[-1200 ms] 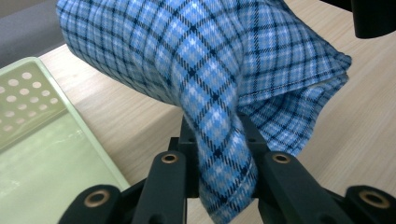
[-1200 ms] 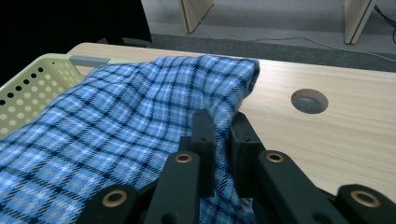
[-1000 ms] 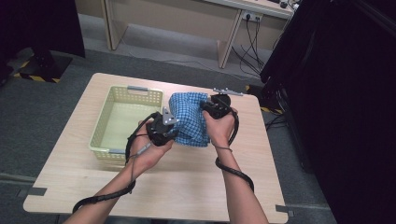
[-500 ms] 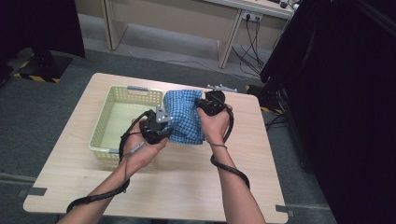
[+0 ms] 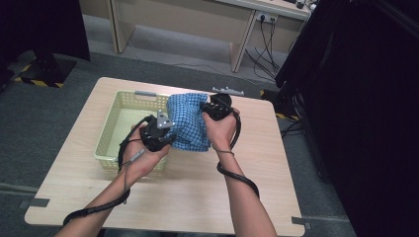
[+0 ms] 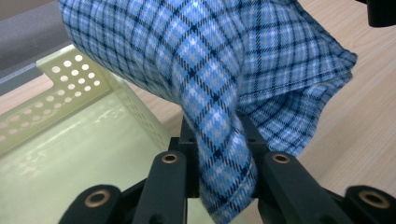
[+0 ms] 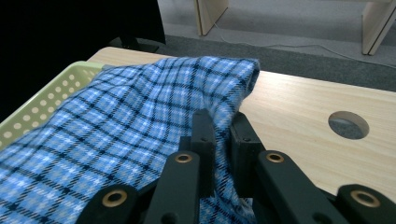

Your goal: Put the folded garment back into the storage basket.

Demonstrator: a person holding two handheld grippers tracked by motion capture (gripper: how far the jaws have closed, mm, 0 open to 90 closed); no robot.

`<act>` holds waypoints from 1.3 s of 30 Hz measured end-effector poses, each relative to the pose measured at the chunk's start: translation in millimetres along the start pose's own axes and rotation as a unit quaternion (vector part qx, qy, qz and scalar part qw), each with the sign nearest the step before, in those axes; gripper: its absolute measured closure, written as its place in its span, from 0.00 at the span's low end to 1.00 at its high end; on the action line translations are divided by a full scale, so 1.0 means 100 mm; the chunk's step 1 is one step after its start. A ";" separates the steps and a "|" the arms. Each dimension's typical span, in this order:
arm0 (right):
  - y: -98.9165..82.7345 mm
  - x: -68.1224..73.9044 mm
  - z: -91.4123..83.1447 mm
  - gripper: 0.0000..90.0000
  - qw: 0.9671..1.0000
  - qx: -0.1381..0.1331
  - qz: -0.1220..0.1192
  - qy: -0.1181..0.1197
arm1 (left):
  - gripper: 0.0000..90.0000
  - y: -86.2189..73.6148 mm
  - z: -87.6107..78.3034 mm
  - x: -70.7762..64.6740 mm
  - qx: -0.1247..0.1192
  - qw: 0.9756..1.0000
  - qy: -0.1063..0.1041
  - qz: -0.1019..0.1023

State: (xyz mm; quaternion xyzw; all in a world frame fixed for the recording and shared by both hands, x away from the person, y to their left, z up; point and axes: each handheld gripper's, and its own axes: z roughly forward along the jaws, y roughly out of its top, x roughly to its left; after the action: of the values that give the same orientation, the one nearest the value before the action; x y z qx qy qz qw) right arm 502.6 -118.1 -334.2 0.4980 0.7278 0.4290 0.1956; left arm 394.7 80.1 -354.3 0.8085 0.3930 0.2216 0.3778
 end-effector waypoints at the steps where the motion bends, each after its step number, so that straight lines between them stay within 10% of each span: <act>1: 0.01 0.01 0.00 0.93 1.000 0.000 -0.001 0.001 | 0.86 0.00 0.00 0.01 0.000 1.000 0.001 0.000; 39: 0.15 0.43 0.23 0.93 1.000 0.008 -0.018 0.020 | 0.86 -0.20 -0.18 0.33 0.011 0.999 0.021 -0.023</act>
State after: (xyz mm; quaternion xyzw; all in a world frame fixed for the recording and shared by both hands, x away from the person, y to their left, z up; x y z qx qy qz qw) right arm 509.0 -68.3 -328.2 0.4781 0.7438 0.4292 0.1844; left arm 393.1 122.9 -356.9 0.7988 0.4215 0.2257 0.3651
